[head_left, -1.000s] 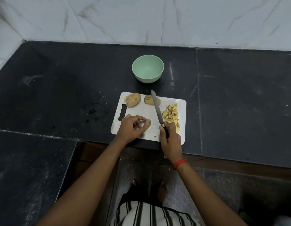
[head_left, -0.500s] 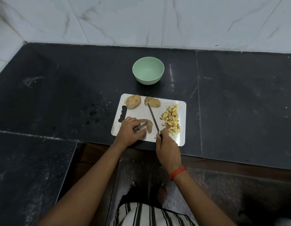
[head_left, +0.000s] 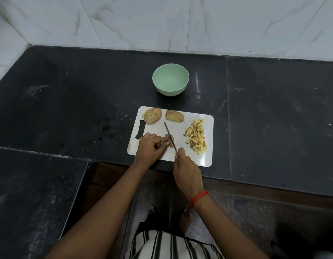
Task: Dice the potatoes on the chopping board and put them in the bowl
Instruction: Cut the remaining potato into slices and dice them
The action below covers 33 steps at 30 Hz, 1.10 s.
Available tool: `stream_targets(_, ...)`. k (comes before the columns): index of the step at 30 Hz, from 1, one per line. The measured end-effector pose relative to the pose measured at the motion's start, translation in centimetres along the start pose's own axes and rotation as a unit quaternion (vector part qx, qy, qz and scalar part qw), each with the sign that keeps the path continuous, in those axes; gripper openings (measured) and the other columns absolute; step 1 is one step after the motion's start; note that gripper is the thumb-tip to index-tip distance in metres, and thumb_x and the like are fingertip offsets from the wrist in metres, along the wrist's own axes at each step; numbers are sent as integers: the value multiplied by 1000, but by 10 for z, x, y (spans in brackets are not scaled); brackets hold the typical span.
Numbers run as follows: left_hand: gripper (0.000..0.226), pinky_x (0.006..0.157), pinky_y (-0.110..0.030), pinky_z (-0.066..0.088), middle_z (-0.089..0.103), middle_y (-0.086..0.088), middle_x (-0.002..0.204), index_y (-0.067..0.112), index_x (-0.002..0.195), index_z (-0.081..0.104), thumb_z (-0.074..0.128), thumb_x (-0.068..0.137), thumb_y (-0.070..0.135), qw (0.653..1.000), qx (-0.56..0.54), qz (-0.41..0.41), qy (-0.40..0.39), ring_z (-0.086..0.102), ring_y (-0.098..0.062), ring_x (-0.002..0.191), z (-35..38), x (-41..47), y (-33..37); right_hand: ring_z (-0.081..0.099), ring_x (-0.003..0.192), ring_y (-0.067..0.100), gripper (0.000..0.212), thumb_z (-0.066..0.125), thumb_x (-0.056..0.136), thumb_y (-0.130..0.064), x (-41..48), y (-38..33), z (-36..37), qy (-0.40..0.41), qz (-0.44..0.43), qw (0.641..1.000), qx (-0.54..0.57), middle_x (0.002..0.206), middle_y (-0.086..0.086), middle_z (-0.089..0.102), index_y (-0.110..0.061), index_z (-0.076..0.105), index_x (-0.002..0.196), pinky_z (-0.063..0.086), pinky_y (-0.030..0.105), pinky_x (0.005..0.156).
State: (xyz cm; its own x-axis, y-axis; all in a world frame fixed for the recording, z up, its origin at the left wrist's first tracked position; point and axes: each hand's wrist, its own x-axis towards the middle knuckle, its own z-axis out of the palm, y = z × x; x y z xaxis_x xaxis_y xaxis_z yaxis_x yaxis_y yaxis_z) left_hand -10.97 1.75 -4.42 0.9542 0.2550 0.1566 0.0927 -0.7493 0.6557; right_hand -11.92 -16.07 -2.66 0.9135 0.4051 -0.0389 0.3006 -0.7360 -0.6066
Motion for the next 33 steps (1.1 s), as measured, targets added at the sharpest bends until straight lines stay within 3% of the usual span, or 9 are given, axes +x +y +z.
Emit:
stream_targets(4, 21, 68, -33, 28, 46, 17, 65, 23, 87, 77, 68, 92, 42, 1000, 26, -10, 14, 47, -12, 76, 0, -1, 5, 62, 66, 30, 5, 33, 106, -28, 2, 4, 1, 1, -12, 1000, -6, 77, 5, 61, -23, 33, 105, 47, 39, 54)
stream_targets(9, 16, 69, -33, 29, 44, 18, 64, 22, 81, 74, 71, 90, 35, 999, 34, -28, 20, 47, -14, 76, 1, -2, 10, 62, 65, 30, 8, 32, 107, -29, 1, 8, -4, -13, -14, 1000, -11, 76, 7, 63, -23, 35, 112, 50, 42, 55)
stream_targets(12, 18, 69, -33, 30, 45, 17, 64, 22, 80, 73, 68, 89, 37, 999, 37, -32, 20, 47, -14, 76, 1, -2, 12, 62, 64, 29, 4, 32, 107, -29, -3, 13, -10, -36, -15, 999, 11, 76, 6, 63, -26, 32, 105, 52, 44, 56)
stream_targets(20, 16, 69, -33, 29, 47, 16, 67, 22, 83, 74, 69, 89, 35, 998, 56, -30, 19, 46, -14, 76, 1, -3, 12, 59, 61, 28, 16, 32, 107, -29, -3, 14, -10, -40, -14, 999, 11, 73, 3, 60, -32, 23, 95, 52, 45, 56)
stream_targets(25, 12, 68, -33, 29, 42, 18, 65, 25, 80, 74, 72, 90, 32, 998, 61, -16, 20, 44, -13, 75, 2, -4, 11, 63, 64, 31, 6, 34, 106, -22, 3, 11, -4, -38, -10, 998, -41, 77, 7, 64, -24, 29, 110, 50, 40, 55)
stream_targets(29, 13, 67, -32, 24, 42, 18, 65, 25, 81, 75, 72, 92, 31, 998, 62, -1, 23, 43, -14, 73, 2, -3, 11, 66, 68, 30, 27, 35, 104, -19, 19, 1, 2, -39, -6, 994, -98, 83, 7, 67, -20, 32, 131, 47, 38, 58)
stream_targets(33, 13, 67, -32, 25, 47, 15, 66, 26, 85, 78, 71, 94, 33, 998, 64, 9, 25, 43, -14, 74, 2, -3, 9, 66, 64, 27, 27, 38, 103, -19, 26, -5, 1, -21, -9, 992, -127, 79, 5, 68, -20, 36, 130, 40, 33, 52)
